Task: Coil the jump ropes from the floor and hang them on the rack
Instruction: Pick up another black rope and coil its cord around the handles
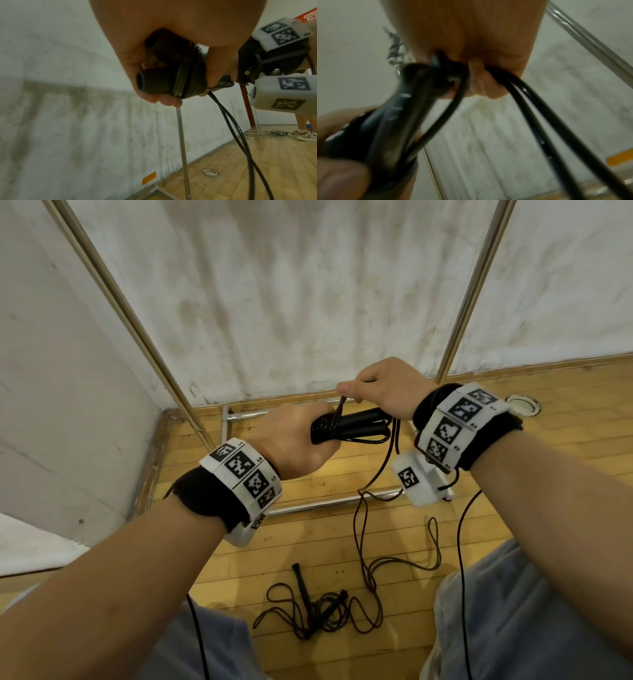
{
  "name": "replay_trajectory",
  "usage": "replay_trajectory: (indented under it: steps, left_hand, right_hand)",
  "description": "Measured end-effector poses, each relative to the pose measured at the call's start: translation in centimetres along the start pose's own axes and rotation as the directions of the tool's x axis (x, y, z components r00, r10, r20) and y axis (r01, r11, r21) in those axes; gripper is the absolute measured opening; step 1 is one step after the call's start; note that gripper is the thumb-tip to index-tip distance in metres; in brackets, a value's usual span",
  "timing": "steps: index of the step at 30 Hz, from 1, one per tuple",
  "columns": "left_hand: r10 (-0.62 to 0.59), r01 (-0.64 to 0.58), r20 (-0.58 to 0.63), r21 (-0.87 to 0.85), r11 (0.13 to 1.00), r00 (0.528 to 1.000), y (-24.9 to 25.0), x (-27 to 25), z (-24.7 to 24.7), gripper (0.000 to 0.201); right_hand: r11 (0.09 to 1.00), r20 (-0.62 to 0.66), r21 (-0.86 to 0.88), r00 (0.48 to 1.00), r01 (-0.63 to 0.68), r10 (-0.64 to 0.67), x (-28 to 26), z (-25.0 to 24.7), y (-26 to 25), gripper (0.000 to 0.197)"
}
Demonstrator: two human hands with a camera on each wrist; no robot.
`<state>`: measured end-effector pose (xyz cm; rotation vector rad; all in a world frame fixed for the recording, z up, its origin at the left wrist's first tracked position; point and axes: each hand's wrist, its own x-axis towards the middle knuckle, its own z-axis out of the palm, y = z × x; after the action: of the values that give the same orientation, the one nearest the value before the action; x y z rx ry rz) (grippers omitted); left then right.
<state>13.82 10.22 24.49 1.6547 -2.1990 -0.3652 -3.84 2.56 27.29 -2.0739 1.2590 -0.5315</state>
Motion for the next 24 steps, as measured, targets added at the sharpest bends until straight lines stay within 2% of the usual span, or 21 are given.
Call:
replay_trajectory:
  steps: [3, 5, 8, 10, 12, 13, 15, 16, 18, 21, 22, 23, 24]
  left_hand:
    - [0.030, -0.030, -0.003, -0.084, 0.996, 1.000, 0.6, -0.4, -0.8, 0.019]
    - [0.027, -0.035, -0.047, -0.174, 0.984, 0.999, 1.0, -0.5, -1.4, 0.015]
    - [-0.040, -0.008, -0.147, -0.311, 0.950, 0.988, 1.7, -0.5, -2.2, 0.016]
    - [-0.126, 0.029, -0.207, -0.416, 0.909, 0.970, 1.9, -0.3, -2.5, 0.022]
    - [-0.224, 0.074, -0.242, -0.505, 0.860, 0.944, 1.7, 0.1, -2.7, 0.030]
    - [-0.266, 0.100, -0.256, -0.522, 0.847, 0.929, 1.6, 0.3, -2.8, 0.035]
    - [-0.321, 0.131, -0.260, -0.555, 0.821, 0.910, 1.3, 0.7, -3.0, 0.037]
    - [-0.336, 0.130, -0.264, -0.579, 0.805, 0.904, 1.2, 0.8, -3.0, 0.031]
    - [-0.357, 0.114, -0.288, -0.615, 0.780, 0.889, 0.8, 1.1, -3.3, 0.017]
    - [-0.343, 0.086, -0.309, -0.619, 0.781, 0.887, 0.7, 1.1, -3.6, 0.017]
    - [-0.313, 0.071, -0.303, -0.606, 0.792, 0.900, 0.9, 1.0, -3.5, 0.021]
    - [-0.277, 0.054, -0.295, -0.589, 0.806, 0.914, 1.3, 0.9, -3.4, 0.025]
    - [-0.249, 0.040, -0.292, -0.573, 0.819, 0.923, 1.6, 0.8, -3.3, 0.029]
  right_hand:
    - [0.987, 0.158, 0.154, 0.987, -0.045, 0.020, -0.1, -0.6, 0.6, 0.048]
    - [0.938, 0.208, 0.334, 0.978, -0.088, 0.017, -0.1, -0.5, 0.7, 0.043]
    - [0.711, 0.163, 0.683, 0.984, -0.164, 0.071, -0.1, 1.2, 0.5, 0.028]
    - [0.683, 0.113, 0.721, 0.992, -0.119, 0.054, -0.2, 2.5, 0.1, 0.028]
    - [0.725, 0.037, 0.686, 0.998, -0.058, 0.045, -0.2, 3.5, -0.4, 0.028]
    - [0.792, -0.035, 0.611, 0.999, -0.009, 0.038, -0.3, 3.9, -0.7, 0.032]
    - [0.936, -0.181, 0.336, 0.983, 0.102, -0.042, -0.6, 4.6, -1.3, 0.036]
    - [0.964, -0.208, 0.220, 0.972, 0.150, -0.104, -0.7, 4.9, -1.6, 0.032]
    - [0.981, -0.163, 0.071, 0.972, 0.181, -0.168, -1.0, 5.4, -1.8, 0.021]
    - [0.986, -0.092, -0.153, 0.992, 0.073, -0.087, -0.8, 5.4, -1.5, 0.029]
    - [0.984, -0.082, -0.174, 0.996, 0.022, -0.036, -0.7, 5.3, -1.4, 0.030]
    - [0.992, -0.061, -0.123, 0.998, -0.026, 0.018, -0.6, 5.2, -1.4, 0.028]
    - [0.997, -0.009, 0.012, 0.997, -0.073, 0.073, -0.5, 5.2, -1.4, 0.024]
